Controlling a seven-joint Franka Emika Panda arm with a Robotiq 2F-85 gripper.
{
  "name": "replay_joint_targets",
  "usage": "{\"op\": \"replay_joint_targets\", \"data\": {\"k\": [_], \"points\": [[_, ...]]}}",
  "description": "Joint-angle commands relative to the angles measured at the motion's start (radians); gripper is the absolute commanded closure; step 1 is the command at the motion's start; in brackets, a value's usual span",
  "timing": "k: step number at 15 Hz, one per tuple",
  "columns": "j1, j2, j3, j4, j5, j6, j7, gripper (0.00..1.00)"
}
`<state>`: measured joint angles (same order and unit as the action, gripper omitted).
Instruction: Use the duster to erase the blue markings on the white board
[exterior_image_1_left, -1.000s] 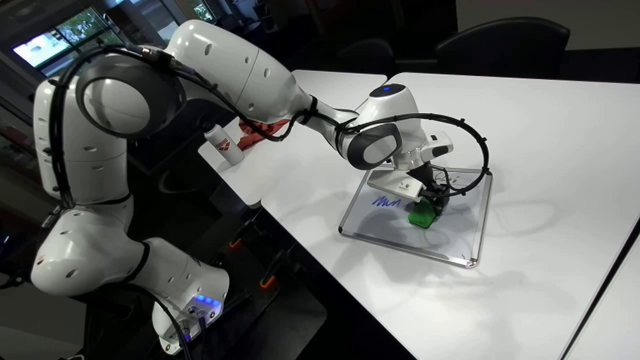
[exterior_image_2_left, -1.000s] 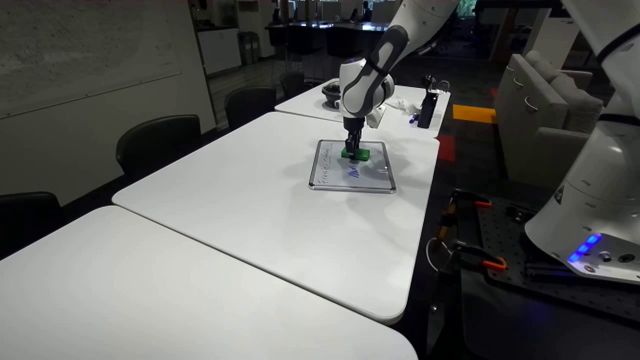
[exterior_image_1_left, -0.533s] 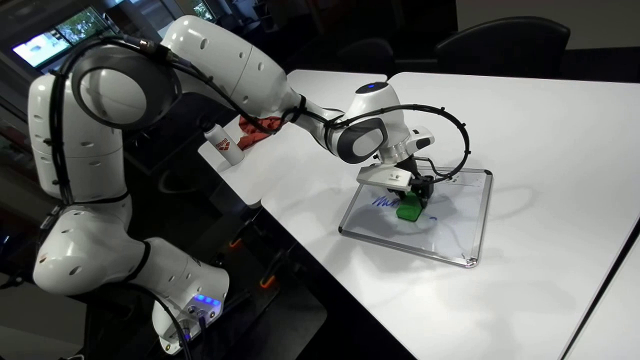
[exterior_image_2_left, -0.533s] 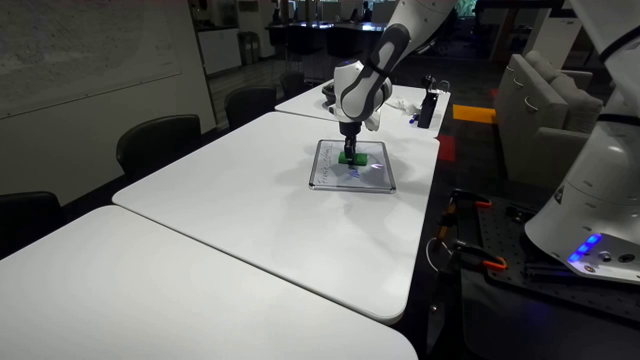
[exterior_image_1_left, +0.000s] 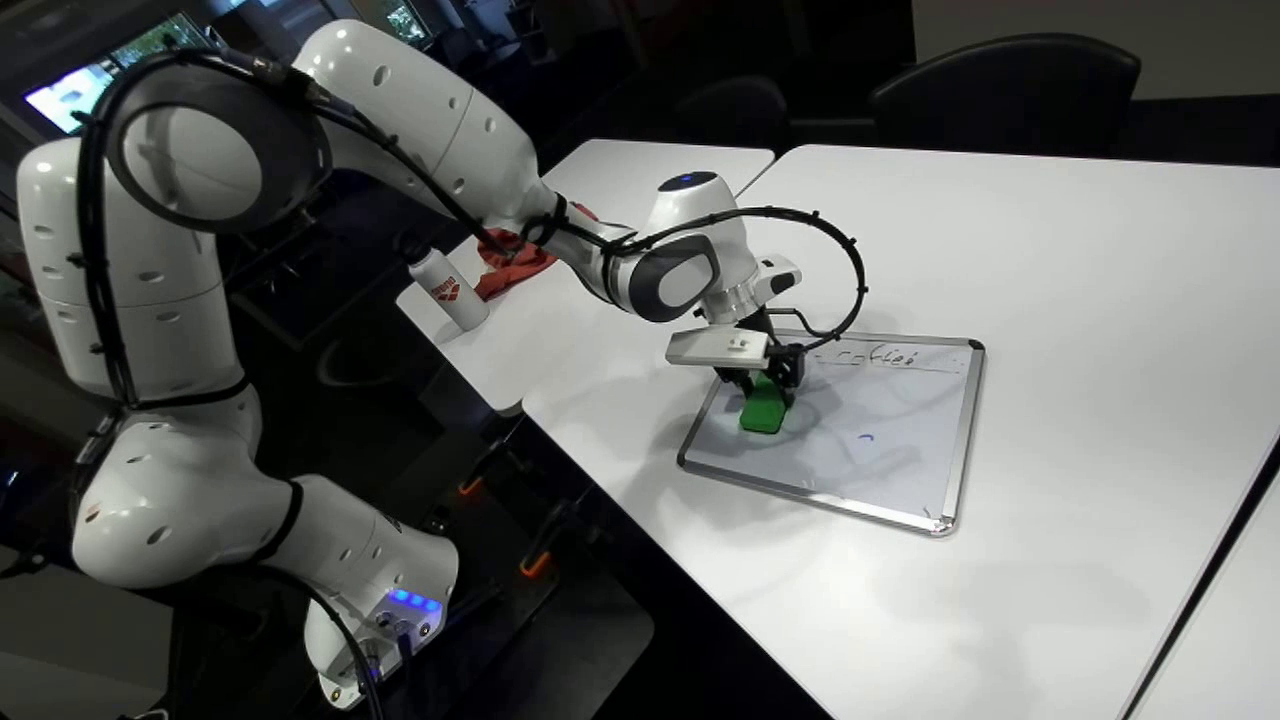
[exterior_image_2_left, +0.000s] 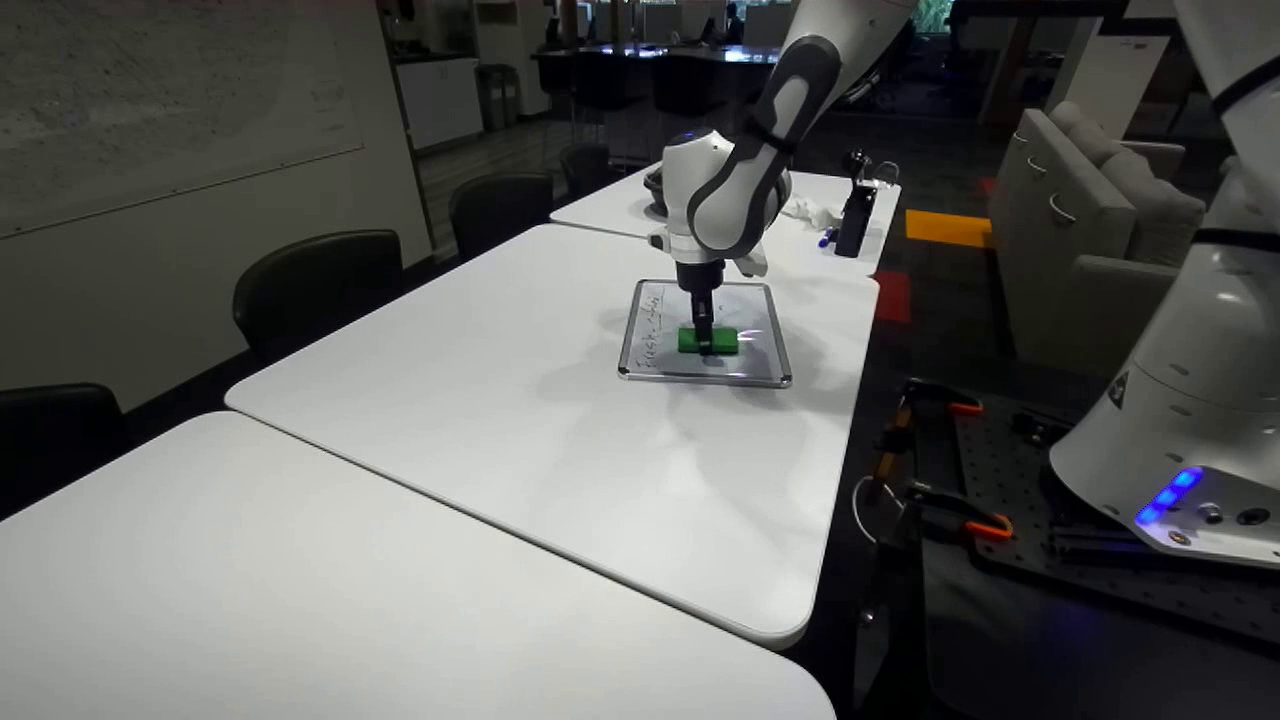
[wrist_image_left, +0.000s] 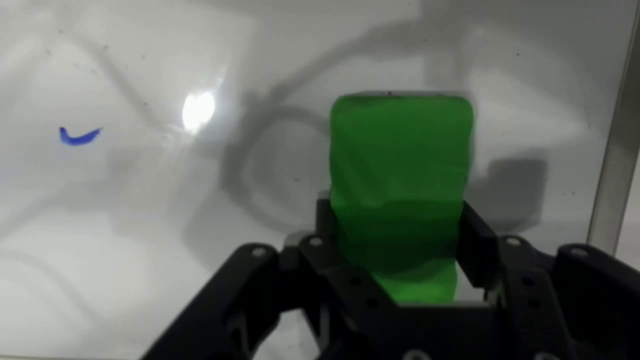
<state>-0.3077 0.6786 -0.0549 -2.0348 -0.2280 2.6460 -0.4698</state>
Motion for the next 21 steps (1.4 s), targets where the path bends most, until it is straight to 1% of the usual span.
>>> {"op": "replay_joint_targets", "data": {"k": [1, 3, 6, 8, 12, 16, 21], "points": [[0.033, 0.022, 0.032, -0.113, -0.005, 0.067, -0.005, 0.67], [0.05, 0.012, 0.036, -0.136, -0.007, 0.075, 0.002, 0.67], [0.058, 0.008, 0.014, -0.142, -0.008, 0.101, 0.019, 0.67], [0.037, 0.01, -0.002, -0.137, -0.002, 0.128, 0.02, 0.67], [-0.02, 0.014, -0.009, -0.129, 0.037, 0.182, 0.006, 0.67], [-0.086, 0.04, -0.027, -0.072, 0.078, 0.176, 0.007, 0.67], [-0.164, 0.102, -0.048, 0.083, 0.111, 0.099, 0.014, 0.67]]}}
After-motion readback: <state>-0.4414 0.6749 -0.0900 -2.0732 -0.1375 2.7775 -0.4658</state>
